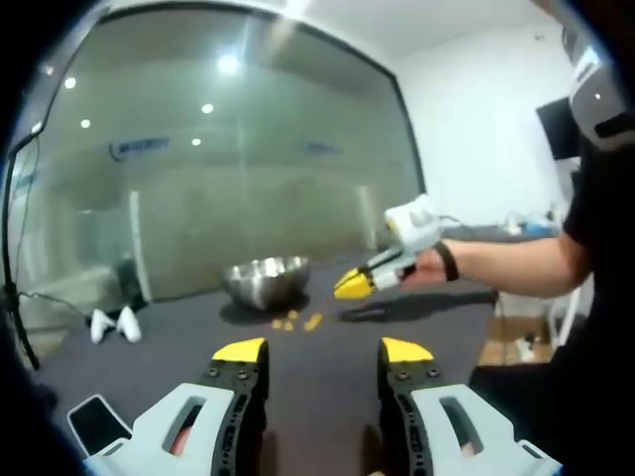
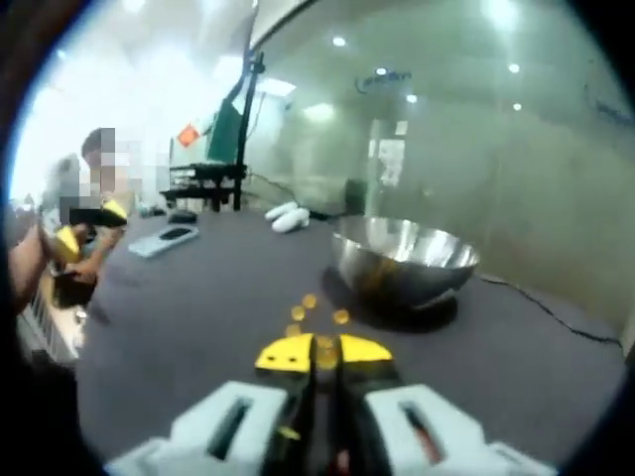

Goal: Pick up the QQ candy scattered on the table and place it into the stainless steel bowl on the table

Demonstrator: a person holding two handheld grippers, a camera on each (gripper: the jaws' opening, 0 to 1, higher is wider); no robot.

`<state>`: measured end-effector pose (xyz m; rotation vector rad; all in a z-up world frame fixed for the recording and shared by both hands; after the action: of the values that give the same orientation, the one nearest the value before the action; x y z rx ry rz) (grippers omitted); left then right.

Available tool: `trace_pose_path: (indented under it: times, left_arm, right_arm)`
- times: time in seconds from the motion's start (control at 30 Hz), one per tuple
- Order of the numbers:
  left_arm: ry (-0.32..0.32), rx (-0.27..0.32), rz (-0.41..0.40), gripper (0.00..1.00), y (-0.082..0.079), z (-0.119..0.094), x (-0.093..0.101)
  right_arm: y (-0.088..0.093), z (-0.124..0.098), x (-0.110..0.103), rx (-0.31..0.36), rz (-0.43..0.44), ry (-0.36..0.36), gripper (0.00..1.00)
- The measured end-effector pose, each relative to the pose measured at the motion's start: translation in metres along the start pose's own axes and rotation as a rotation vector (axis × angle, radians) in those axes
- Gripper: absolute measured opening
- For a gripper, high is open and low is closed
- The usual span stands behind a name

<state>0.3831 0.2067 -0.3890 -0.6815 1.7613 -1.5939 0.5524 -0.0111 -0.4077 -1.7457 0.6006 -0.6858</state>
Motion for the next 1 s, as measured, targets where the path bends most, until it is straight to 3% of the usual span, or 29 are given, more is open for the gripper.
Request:
trace_pose_path:
  times: [0.13, 0.5, 0.63, 0.83, 0.9, 1.0]
  left_arm:
    - [-0.003, 0.003, -0.003, 0.45, -0.001, 0.001, 0.000]
    - [0.021, 0.012, 0.005, 0.45, -0.001, 0.002, 0.006]
    - [0.023, 0.010, 0.002, 0.45, 0.000, 0.002, 0.006]
    - [0.026, 0.007, 0.004, 0.45, 0.000, 0.002, 0.007]
    - [0.031, 0.004, 0.007, 0.45, -0.001, 0.002, 0.008]
    - [0.035, -0.001, 0.007, 0.45, 0.000, 0.001, 0.008]
  right_arm:
    - [-0.011, -0.007, 0.002, 0.072, 0.113, 0.003, 0.09]
    - [-0.035, 0.003, 0.019, 0.102, 0.036, 0.079, 0.09]
    - [-0.063, 0.008, 0.026, 0.218, 0.106, 0.103, 0.09]
    - [-0.084, 0.037, 0.048, 0.239, 0.099, 0.164, 0.09]
    - [-0.088, 0.043, 0.054, 0.247, 0.048, 0.215, 0.09]
    - [-0.091, 0.056, 0.059, 0.229, 0.028, 0.214, 0.09]
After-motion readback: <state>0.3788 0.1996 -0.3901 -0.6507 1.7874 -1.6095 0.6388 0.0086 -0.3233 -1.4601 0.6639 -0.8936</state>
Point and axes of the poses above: the point that each gripper's makers call its tool centre point, and the gripper's own axes: z roughly forward along the fingers, x roughly to its right, y roughly out of its underside, the point moved 5 cm from there along -z, roughly backward along the fingers, and after that the axes turned 2 degrees about x, right-handed, at the moved point
